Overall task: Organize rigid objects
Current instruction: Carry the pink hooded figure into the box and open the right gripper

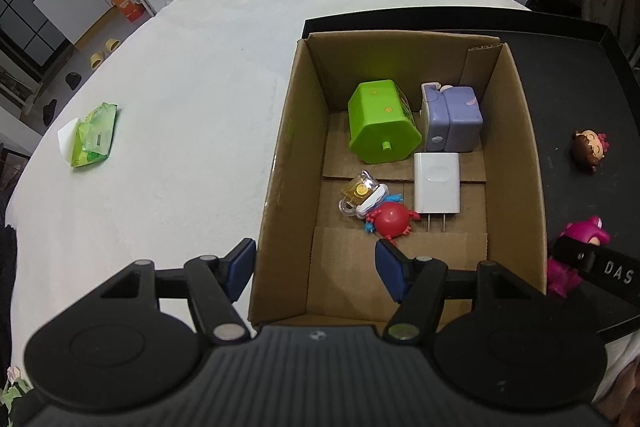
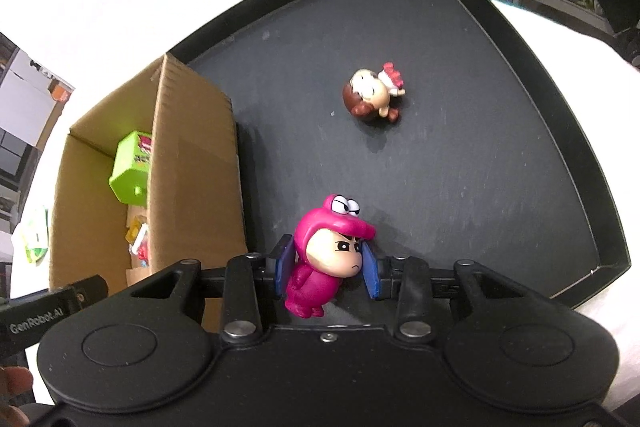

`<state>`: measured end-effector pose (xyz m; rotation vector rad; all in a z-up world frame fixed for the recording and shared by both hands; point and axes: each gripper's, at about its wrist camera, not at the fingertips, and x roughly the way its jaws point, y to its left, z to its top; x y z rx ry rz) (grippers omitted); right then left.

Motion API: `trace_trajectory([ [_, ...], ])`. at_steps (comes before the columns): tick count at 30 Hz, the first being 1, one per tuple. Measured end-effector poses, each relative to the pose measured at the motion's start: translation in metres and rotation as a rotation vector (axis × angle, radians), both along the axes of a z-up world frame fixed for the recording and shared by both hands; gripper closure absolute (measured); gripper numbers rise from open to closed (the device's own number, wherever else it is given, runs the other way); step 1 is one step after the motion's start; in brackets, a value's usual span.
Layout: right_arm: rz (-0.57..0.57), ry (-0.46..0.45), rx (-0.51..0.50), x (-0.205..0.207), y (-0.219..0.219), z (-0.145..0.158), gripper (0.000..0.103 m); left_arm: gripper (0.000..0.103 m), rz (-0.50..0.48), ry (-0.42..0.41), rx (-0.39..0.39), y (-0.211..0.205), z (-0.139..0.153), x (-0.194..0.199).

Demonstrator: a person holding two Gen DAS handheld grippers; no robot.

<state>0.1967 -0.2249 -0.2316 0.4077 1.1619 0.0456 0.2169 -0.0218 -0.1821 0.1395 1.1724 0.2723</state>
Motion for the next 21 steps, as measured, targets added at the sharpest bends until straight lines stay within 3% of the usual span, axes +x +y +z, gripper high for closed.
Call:
trace_trajectory([
  [14,0.028,-0.175,0.001,0.01,0.002,0.036,0.068,0.039,0.005,-0.055,-0.032,0.021,0.005,-0.006],
  [21,0.066,-0.266,0.028,0.01,0.011,0.055,0.068,0.044,0.015,-0.092,-0.102,0.04,0.008,-0.013],
])
